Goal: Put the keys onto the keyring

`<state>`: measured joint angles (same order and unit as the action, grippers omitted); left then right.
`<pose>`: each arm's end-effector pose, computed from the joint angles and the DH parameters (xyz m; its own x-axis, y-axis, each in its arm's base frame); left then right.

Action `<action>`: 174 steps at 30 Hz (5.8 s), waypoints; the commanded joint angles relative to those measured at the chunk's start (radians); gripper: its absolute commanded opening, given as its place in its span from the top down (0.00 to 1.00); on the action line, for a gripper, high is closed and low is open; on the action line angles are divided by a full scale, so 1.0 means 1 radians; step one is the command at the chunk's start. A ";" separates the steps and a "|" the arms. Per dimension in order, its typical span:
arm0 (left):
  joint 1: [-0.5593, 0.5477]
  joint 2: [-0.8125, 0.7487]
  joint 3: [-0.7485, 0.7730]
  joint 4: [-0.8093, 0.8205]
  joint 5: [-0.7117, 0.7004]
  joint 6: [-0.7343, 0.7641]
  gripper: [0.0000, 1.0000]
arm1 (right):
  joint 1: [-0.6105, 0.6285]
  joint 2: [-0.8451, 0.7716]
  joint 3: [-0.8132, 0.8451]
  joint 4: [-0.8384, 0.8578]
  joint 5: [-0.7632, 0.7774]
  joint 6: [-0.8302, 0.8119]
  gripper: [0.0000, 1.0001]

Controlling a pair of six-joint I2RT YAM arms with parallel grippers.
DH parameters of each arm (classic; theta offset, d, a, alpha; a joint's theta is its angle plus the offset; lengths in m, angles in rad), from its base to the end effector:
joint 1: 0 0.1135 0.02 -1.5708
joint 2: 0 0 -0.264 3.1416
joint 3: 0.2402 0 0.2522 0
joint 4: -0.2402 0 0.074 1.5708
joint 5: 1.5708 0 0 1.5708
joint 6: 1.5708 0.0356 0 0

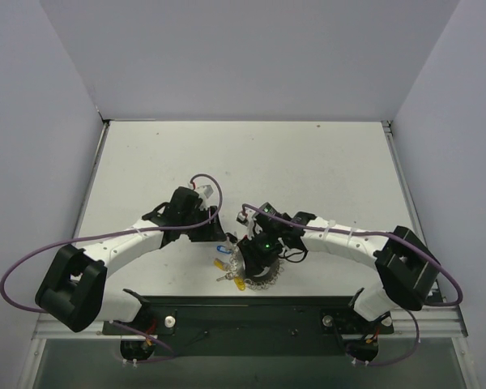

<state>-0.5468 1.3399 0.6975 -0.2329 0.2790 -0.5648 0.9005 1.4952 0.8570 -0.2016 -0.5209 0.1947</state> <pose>0.2178 -0.1441 0.1887 -0.9022 -0.0532 -0.4281 0.1985 0.8298 -0.5216 0.1741 0.2481 0.2009 -0.6252 -0.5185 -0.5833 -0.7799 0.3861 0.4927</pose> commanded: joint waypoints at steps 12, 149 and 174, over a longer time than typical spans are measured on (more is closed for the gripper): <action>0.005 0.008 0.019 -0.034 -0.037 0.025 0.42 | 0.031 0.097 0.007 -0.091 -0.048 0.129 0.64; 0.004 -0.285 -0.121 0.208 0.149 0.085 0.43 | -0.006 0.099 -0.142 0.045 -0.019 0.552 0.68; 0.004 -0.323 -0.085 0.156 0.144 0.109 0.43 | -0.081 0.073 -0.012 0.019 -0.047 0.321 1.00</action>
<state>-0.5468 1.0447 0.5793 -0.0803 0.4164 -0.4820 0.8524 1.6249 0.7563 -0.0734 -0.6277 0.6613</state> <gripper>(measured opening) 0.569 0.024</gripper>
